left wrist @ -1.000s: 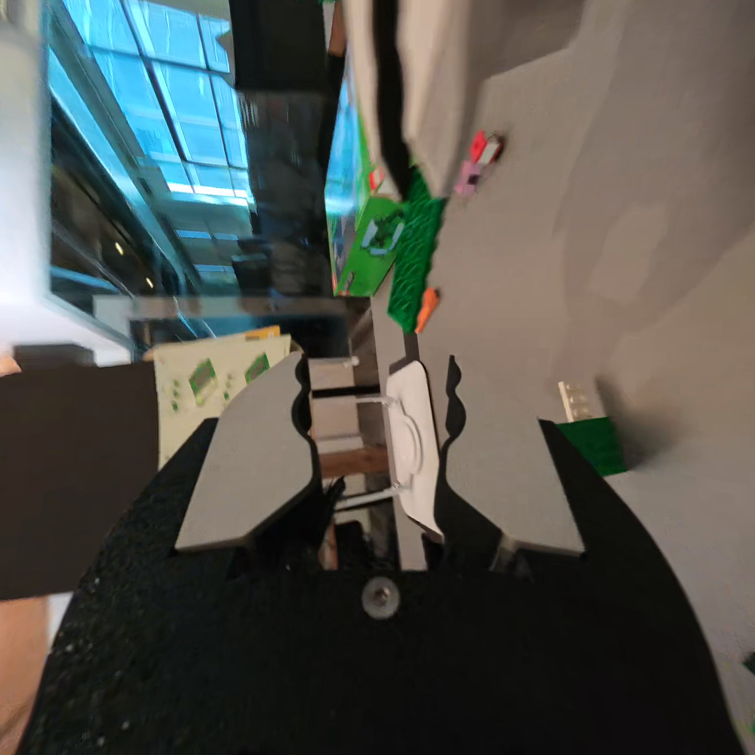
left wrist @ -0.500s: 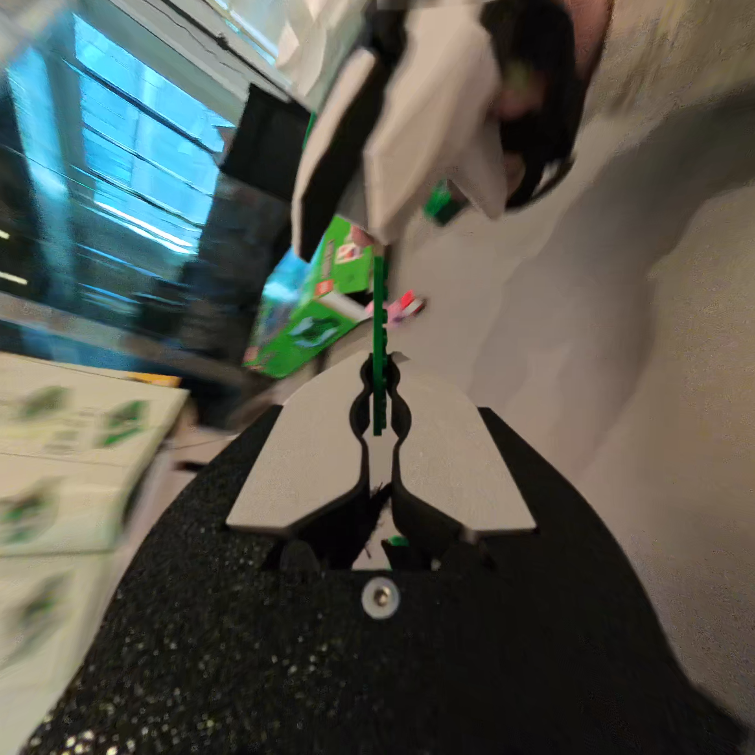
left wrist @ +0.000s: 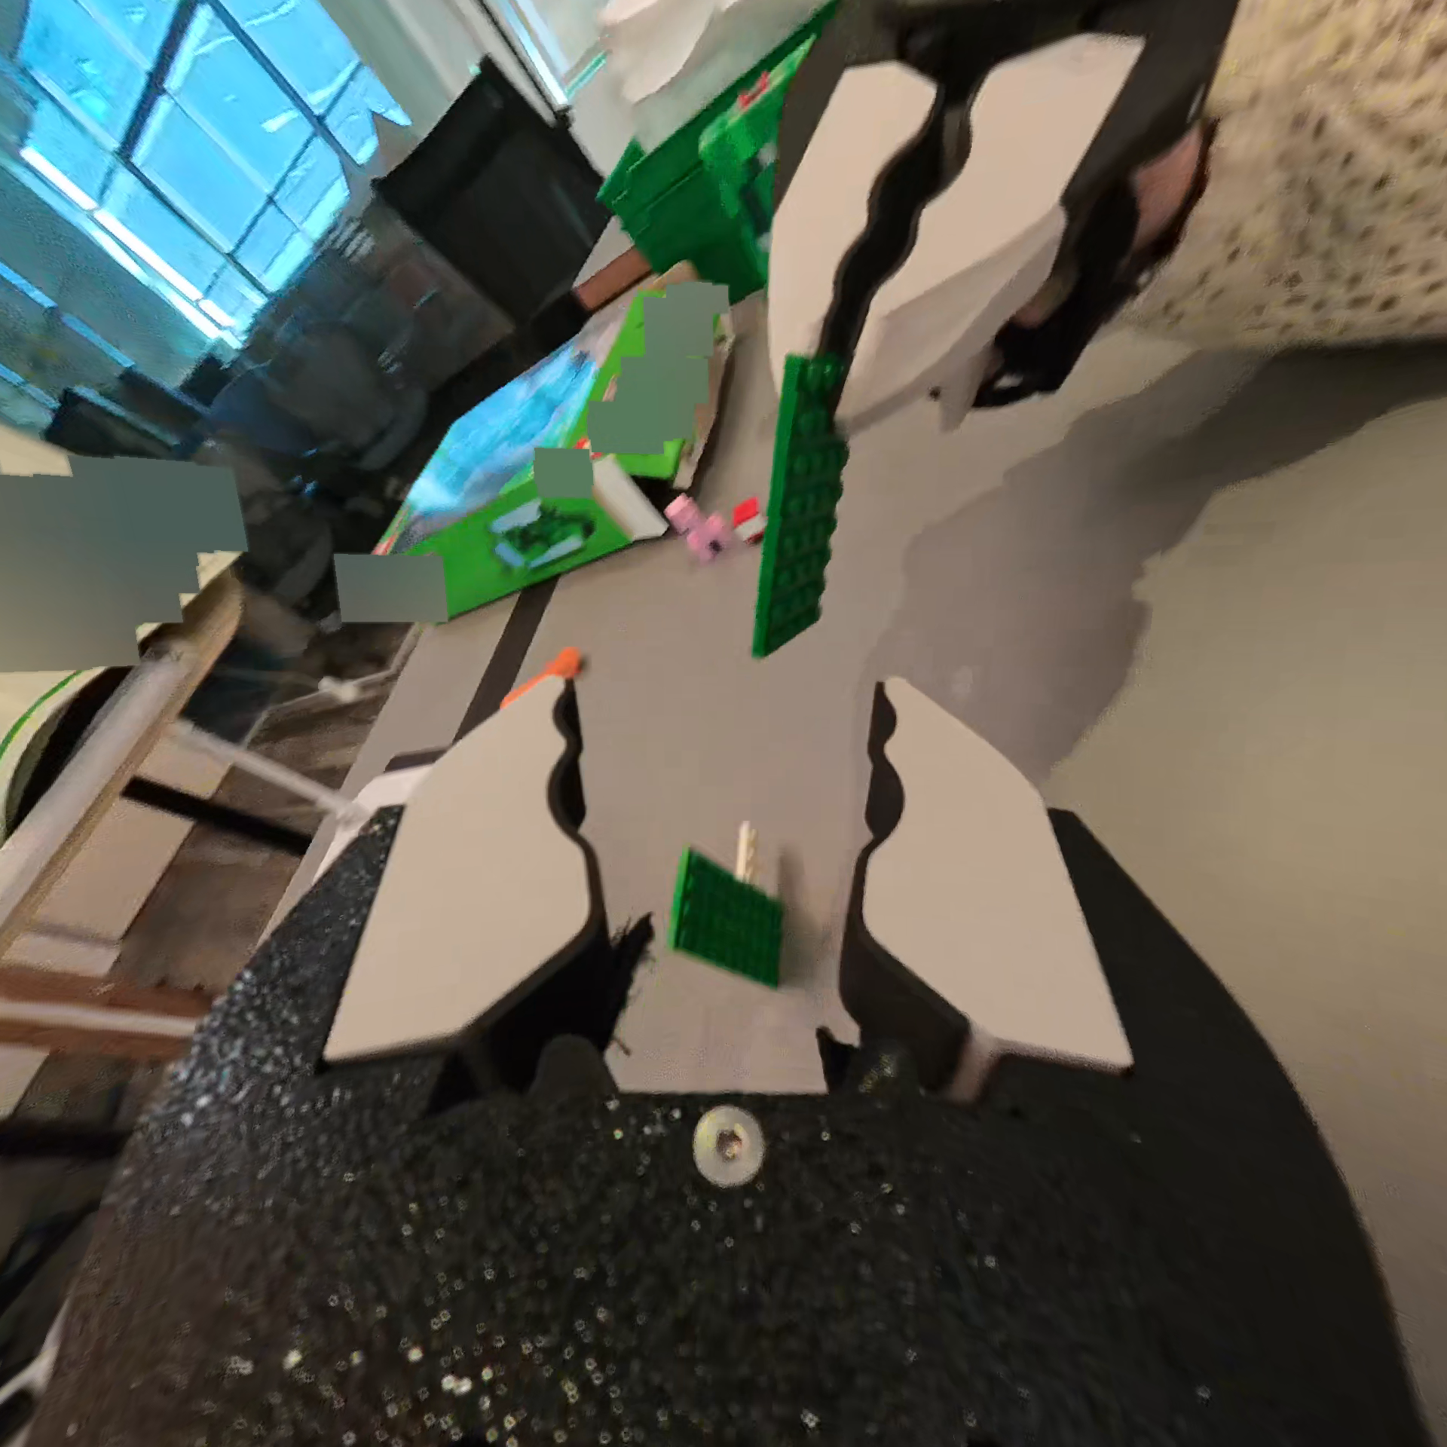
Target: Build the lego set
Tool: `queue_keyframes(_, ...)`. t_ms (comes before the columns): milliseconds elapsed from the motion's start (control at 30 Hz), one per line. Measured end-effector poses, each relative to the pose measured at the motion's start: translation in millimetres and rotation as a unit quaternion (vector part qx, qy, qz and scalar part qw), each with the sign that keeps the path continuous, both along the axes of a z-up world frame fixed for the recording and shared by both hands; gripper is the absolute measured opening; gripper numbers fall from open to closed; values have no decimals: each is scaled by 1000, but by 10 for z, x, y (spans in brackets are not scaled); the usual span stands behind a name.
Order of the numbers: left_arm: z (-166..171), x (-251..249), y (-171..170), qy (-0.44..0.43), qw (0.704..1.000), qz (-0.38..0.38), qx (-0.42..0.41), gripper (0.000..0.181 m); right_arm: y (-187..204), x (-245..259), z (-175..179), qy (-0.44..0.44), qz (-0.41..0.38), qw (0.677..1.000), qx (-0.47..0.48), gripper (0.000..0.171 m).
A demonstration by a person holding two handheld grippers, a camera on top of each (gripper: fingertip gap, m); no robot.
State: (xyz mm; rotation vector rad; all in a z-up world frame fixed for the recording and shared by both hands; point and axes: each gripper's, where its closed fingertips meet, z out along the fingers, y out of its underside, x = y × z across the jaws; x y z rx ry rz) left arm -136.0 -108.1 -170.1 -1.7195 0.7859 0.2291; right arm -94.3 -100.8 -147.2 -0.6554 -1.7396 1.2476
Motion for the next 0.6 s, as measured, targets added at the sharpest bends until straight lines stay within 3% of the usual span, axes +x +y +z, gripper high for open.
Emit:
queue_keyframes(33,-58,-113,-45,0,1000,12,4,70,-2,-64,-96,-37,14,999,2,4)
queue_keyframes(133,-353,-352,-120,-41,998,33,-45,70,35,-288,-423,-134,40,989,45,4)
queue_keyframes(267,-718,-520,-93,-75,987,42,-138,74,35,-560,-595,-188,77,977,60,4)
queue_keyframes(367,-772,-528,-38,-103,982,27,-159,69,47,-617,-746,-236,98,964,78,4)
queue_keyframes(600,-907,-554,17,-97,973,-8,-208,51,89,-699,-884,-254,101,959,77,4)
